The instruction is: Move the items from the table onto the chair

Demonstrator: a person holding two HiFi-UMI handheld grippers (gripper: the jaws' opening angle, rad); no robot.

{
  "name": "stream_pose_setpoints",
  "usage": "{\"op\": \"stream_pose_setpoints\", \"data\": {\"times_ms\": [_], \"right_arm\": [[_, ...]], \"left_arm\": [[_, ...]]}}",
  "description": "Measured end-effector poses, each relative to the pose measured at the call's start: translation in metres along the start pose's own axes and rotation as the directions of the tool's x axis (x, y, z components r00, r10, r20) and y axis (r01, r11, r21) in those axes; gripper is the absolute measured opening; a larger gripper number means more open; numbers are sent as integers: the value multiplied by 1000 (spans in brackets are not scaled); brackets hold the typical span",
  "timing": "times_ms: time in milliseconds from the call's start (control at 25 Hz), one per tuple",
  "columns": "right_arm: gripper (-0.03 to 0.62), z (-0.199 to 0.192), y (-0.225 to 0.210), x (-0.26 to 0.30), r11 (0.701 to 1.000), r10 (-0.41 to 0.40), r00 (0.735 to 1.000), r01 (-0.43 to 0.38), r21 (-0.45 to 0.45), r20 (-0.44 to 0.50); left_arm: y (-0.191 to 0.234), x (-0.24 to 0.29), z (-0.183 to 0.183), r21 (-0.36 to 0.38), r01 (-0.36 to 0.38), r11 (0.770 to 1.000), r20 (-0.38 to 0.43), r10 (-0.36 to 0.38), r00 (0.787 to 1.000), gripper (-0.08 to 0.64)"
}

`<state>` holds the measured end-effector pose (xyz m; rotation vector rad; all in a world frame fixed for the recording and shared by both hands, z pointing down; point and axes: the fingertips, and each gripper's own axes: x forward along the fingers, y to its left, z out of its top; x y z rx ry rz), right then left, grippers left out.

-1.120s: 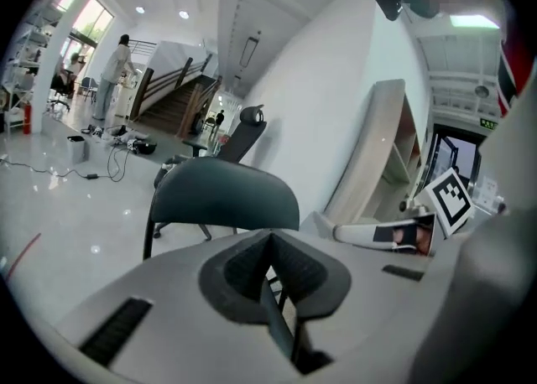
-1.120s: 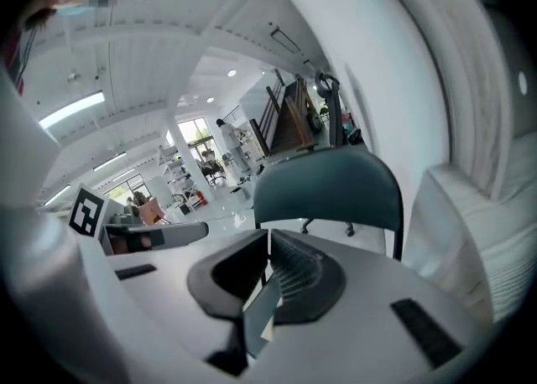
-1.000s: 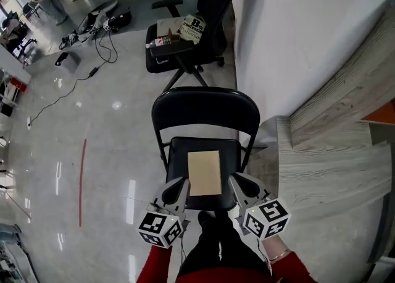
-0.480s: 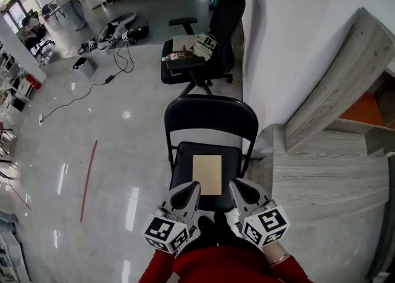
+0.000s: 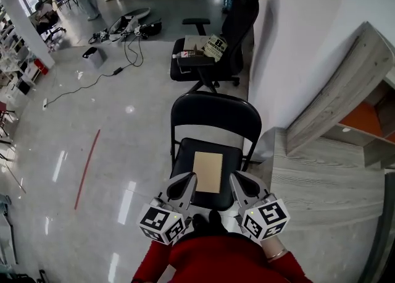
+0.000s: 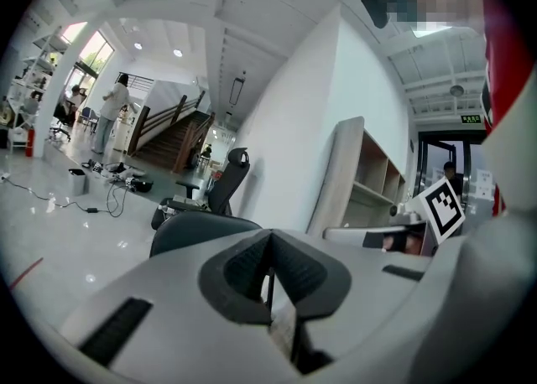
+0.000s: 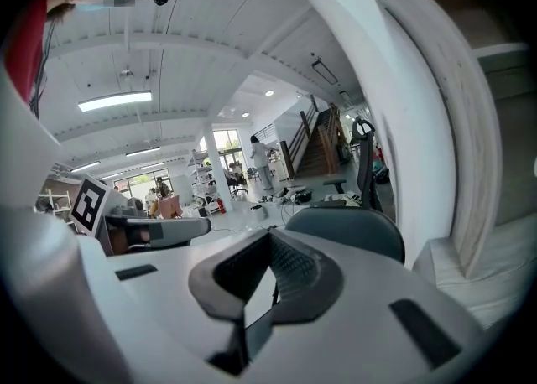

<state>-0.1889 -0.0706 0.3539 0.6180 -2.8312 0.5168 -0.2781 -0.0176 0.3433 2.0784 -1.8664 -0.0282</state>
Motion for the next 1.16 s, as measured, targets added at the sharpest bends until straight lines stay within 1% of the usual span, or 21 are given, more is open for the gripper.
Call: {"op": "stream_pose_setpoints", "data": {"times_ms": [400, 760, 1160], "right_arm": [[11, -2, 7, 6, 1000, 12, 1000, -13, -21, -14], [11, 1, 10, 6, 999, 6, 1000, -6, -32, -10], [11, -5, 9, 3, 1000, -11, 1000, 11, -15, -24]], "left_arm": [[5, -8, -5, -24, -26, 999, 0, 26, 1000, 8], [10, -13, -5, -23, -38, 999, -3, 38, 999, 8], [9, -13, -9, -31, -32, 999, -19, 31, 999, 8]]}}
